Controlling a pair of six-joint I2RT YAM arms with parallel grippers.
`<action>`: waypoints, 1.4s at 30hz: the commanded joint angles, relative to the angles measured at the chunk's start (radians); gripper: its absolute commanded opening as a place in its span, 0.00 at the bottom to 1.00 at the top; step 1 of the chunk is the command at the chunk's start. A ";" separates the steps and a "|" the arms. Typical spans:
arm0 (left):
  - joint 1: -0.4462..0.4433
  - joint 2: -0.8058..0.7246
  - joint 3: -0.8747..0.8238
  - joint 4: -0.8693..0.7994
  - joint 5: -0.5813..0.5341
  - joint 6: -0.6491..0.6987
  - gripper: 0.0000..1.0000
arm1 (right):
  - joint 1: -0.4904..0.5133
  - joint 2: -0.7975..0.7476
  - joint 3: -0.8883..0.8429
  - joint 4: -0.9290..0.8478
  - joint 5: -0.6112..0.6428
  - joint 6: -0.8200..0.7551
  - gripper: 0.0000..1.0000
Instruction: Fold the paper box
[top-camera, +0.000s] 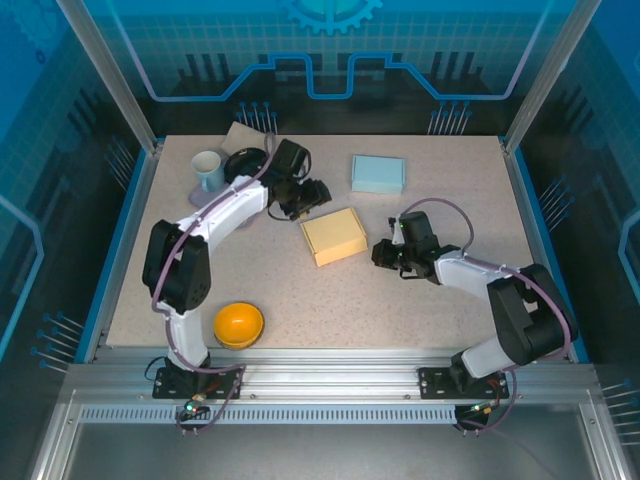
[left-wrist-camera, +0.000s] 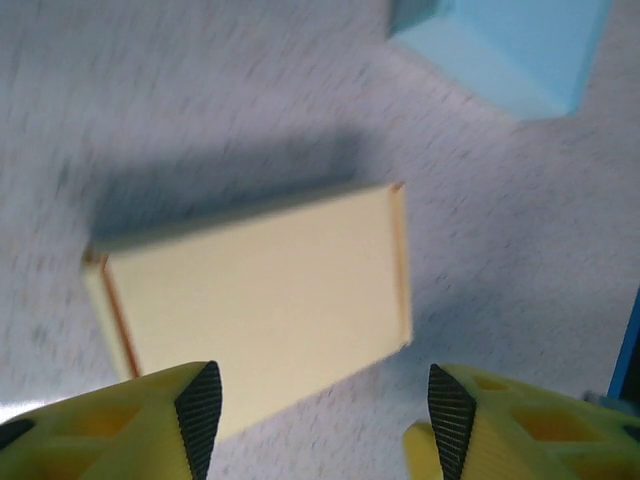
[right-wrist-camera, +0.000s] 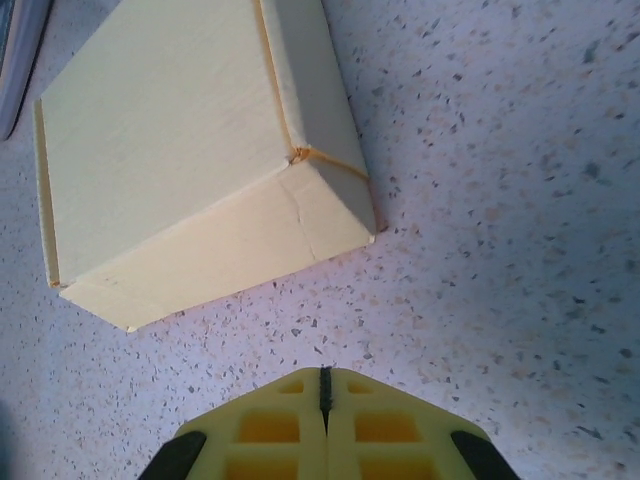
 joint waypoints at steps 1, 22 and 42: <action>0.031 0.145 0.116 -0.033 0.029 0.250 0.59 | -0.010 0.061 0.011 0.040 -0.058 0.033 0.01; 0.022 0.441 0.301 0.062 0.304 0.381 0.55 | -0.060 0.258 0.067 0.251 -0.108 0.108 0.01; -0.137 0.368 0.027 0.313 0.512 0.164 0.49 | -0.081 0.346 0.158 0.471 -0.235 0.103 0.01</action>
